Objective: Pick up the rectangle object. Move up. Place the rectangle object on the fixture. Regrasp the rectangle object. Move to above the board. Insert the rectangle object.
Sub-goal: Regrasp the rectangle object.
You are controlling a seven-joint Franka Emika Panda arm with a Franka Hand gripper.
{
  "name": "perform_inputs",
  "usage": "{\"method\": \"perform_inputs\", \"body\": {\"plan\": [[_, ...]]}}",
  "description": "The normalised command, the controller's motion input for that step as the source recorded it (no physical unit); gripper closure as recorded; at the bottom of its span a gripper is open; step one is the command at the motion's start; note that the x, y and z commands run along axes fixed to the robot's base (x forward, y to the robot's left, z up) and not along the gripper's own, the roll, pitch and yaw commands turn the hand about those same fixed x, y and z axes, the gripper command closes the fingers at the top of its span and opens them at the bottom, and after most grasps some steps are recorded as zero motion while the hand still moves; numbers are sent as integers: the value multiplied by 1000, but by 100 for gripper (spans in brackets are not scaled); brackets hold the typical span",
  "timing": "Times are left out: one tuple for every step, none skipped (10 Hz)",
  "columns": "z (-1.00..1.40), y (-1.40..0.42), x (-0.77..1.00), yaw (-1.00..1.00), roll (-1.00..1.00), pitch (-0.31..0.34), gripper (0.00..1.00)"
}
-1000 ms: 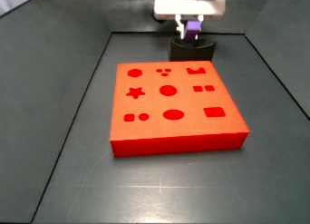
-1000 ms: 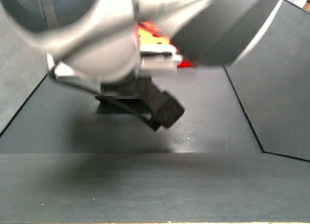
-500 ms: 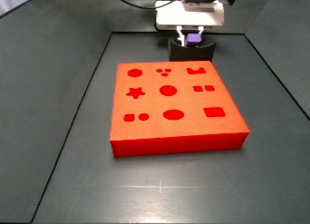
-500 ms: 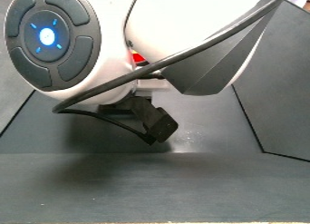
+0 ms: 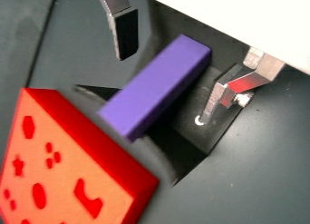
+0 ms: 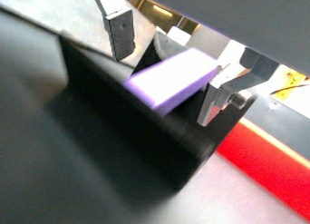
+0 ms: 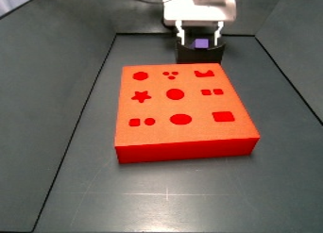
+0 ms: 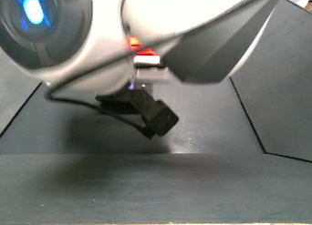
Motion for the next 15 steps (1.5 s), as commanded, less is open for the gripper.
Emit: {"method": "perform_inputs", "body": {"plan": [[1000, -3, -32, 37, -11, -11, 0], [1000, 1, -36, 39, 1, -2, 0], [829, 0, -39, 38, 9, 19, 0], [704, 4, -36, 37, 12, 30, 0], [454, 5, -27, 29, 20, 49, 0], [263, 5, -26, 22, 23, 62, 0], [991, -1000, -88, 33, 1000, 81, 0], [977, -1000, -81, 32, 1000, 81, 0], [973, -1000, -112, 31, 1000, 69, 0], [940, -1000, -133, 29, 1000, 62, 0], [688, -807, -98, 28, 1000, 58, 0], [542, -689, -74, 28, 1000, 58, 0], [231, -435, -40, 27, 1000, 58, 0], [21, -169, -12, 27, 1000, 55, 0], [26, -60, -9, 27, 1000, 56, 0]]}}
